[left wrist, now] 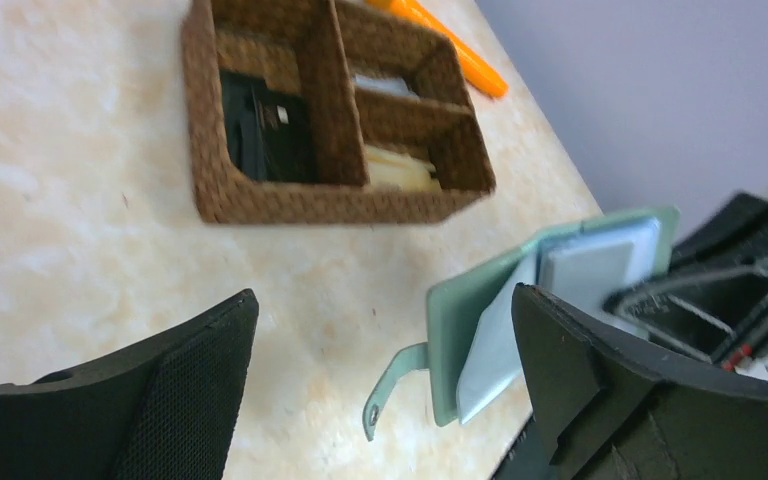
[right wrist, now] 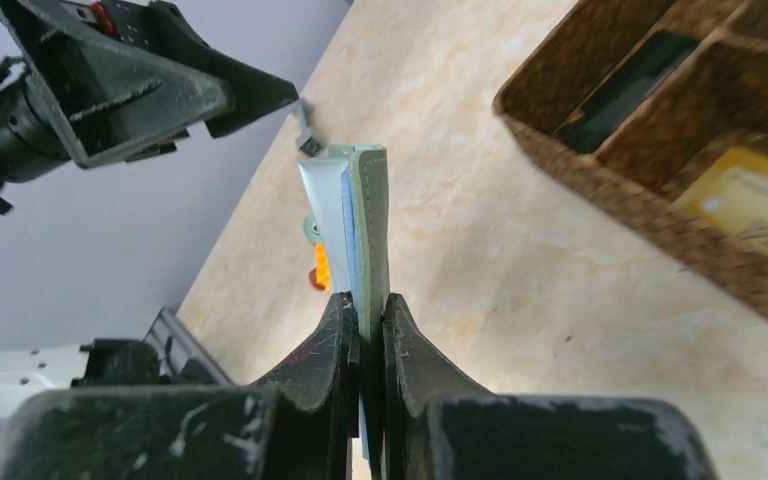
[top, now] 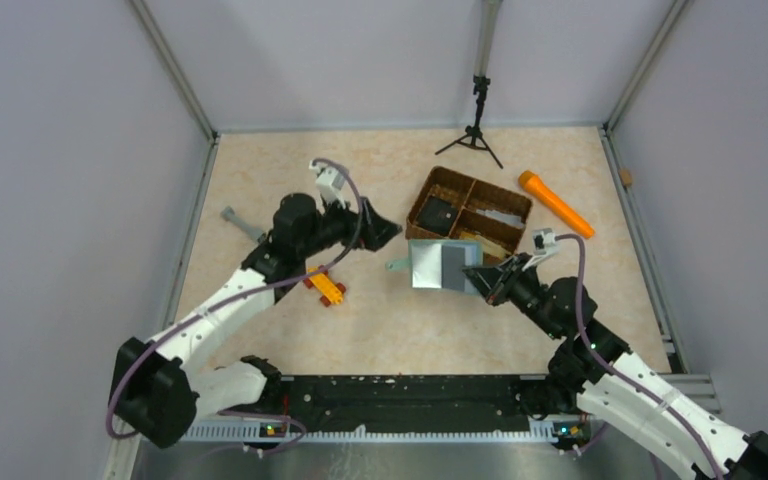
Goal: Take the credit cards out of the card holder
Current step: Remove the credit card from the card holder.
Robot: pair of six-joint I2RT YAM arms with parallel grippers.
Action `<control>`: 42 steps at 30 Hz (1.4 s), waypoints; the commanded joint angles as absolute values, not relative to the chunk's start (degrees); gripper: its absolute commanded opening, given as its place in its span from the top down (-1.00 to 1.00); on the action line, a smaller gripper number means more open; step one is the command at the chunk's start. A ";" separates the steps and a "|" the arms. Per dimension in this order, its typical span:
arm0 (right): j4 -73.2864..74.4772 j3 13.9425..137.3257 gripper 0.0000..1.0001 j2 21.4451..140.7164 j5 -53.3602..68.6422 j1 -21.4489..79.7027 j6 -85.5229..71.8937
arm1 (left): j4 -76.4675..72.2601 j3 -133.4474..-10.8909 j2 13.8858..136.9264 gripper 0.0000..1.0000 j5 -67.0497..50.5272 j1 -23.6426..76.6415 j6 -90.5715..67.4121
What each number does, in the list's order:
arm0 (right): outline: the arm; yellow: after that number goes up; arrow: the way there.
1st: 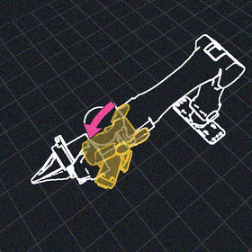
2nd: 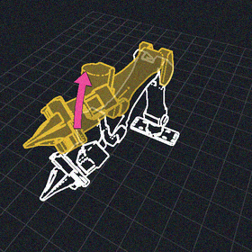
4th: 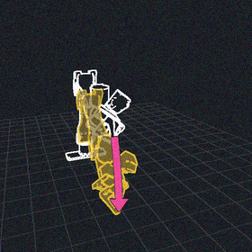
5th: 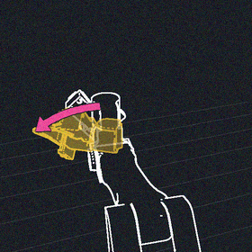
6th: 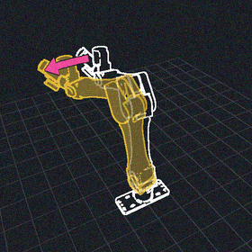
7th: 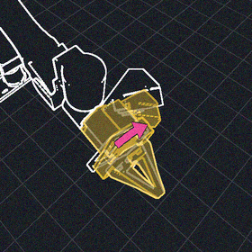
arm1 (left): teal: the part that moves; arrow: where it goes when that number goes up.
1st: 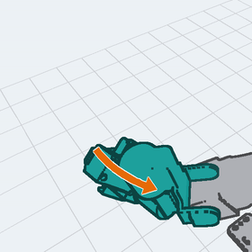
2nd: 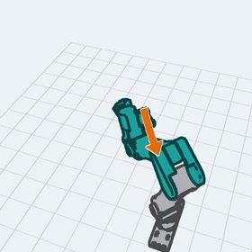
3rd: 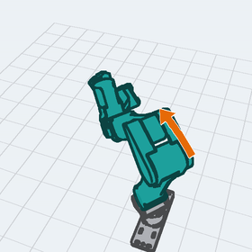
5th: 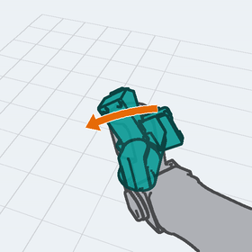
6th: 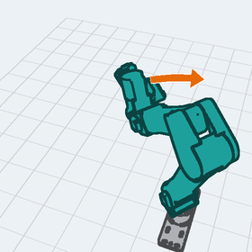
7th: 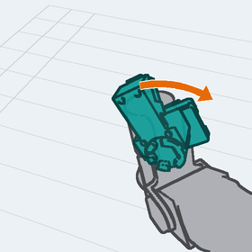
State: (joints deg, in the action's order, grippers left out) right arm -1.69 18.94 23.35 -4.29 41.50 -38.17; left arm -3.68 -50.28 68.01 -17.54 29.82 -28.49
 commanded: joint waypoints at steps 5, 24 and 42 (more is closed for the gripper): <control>-25.79 15.03 1.00 32.56 8.54 41.57 -47.68 | -20.76 -34.80 60.91 -0.97 -29.93 27.05 -38.01; -33.63 14.06 1.00 38.89 11.16 41.57 -50.74 | -41.59 -27.49 68.60 -0.35 -51.07 26.98 -49.31; -35.37 14.20 0.85 41.38 10.40 41.56 -53.01 | -59.24 -25.97 72.94 1.00 -54.14 25.77 -62.37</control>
